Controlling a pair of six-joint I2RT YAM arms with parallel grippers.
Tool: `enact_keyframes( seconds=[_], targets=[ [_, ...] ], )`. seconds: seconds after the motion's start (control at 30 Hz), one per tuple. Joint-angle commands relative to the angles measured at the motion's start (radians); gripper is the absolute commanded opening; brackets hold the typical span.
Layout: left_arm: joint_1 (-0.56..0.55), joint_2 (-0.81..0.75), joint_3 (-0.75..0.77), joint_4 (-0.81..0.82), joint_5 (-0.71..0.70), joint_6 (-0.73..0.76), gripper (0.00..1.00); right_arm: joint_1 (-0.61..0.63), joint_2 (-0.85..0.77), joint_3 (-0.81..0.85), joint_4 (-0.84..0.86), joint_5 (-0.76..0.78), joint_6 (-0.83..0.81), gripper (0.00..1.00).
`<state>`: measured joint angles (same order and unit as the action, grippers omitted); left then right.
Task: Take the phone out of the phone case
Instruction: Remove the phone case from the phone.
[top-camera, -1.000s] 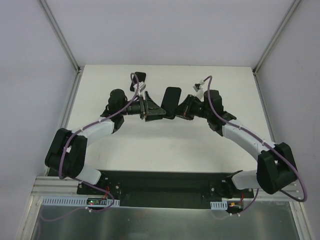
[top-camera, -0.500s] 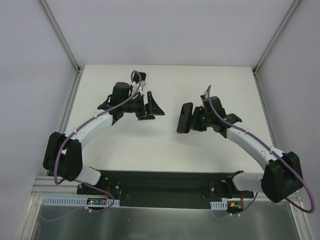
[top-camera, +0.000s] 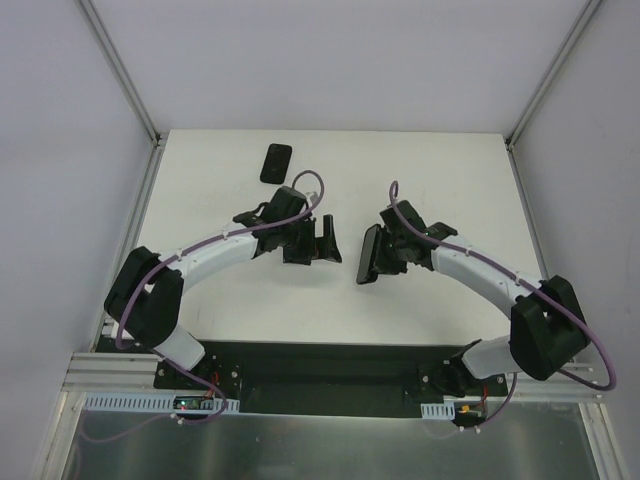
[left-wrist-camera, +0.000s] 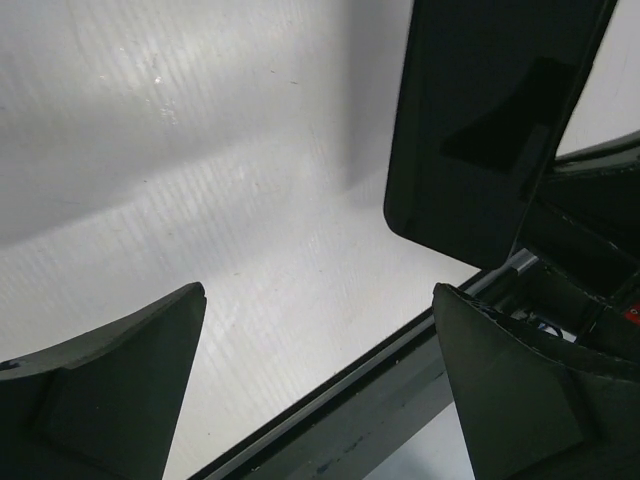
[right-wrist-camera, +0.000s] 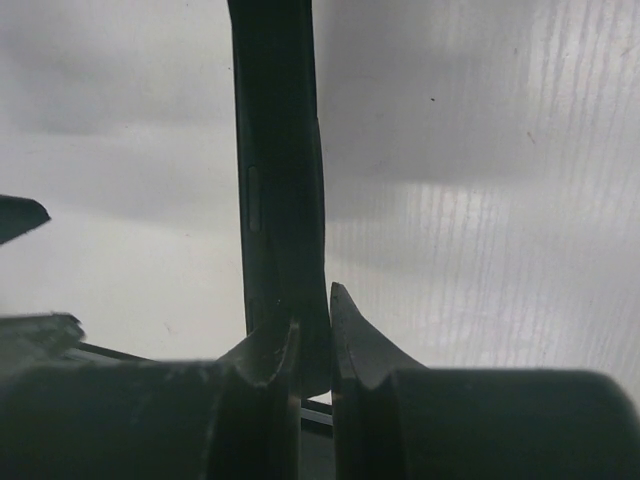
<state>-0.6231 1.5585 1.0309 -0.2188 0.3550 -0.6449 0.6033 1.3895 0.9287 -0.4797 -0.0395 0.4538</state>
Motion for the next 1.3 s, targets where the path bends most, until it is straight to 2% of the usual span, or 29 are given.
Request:
enact_keyframes(
  seconds=[0.0, 0.17, 0.3, 0.47, 0.77, 1.27],
  targets=[
    [-0.038, 0.020, 0.049, -0.016, -0.036, 0.016, 0.95, 0.027, 0.067, 0.119, -0.049, 0.033, 0.031, 0.01],
    [-0.043, 0.104, 0.089, -0.016, 0.077, 0.010, 0.92, 0.072, 0.147, 0.219, -0.142, 0.099, 0.017, 0.01],
    [-0.046, 0.123, 0.113, -0.014, 0.085, 0.001, 0.90, 0.096, 0.140, 0.199, -0.102, 0.096, -0.027, 0.01],
    [-0.049, 0.153, 0.139, -0.016, 0.111, -0.027, 0.86, 0.102, 0.105, 0.127, 0.002, 0.014, -0.063, 0.01],
    [-0.049, 0.198, 0.187, -0.013, 0.150, -0.070, 0.85, 0.119, 0.120, 0.110, 0.033, 0.006, -0.095, 0.02],
    [-0.063, 0.262, 0.230, -0.045, 0.052, -0.091, 0.80, 0.142, 0.129, 0.130, 0.027, 0.003, -0.096, 0.01]
  ],
)
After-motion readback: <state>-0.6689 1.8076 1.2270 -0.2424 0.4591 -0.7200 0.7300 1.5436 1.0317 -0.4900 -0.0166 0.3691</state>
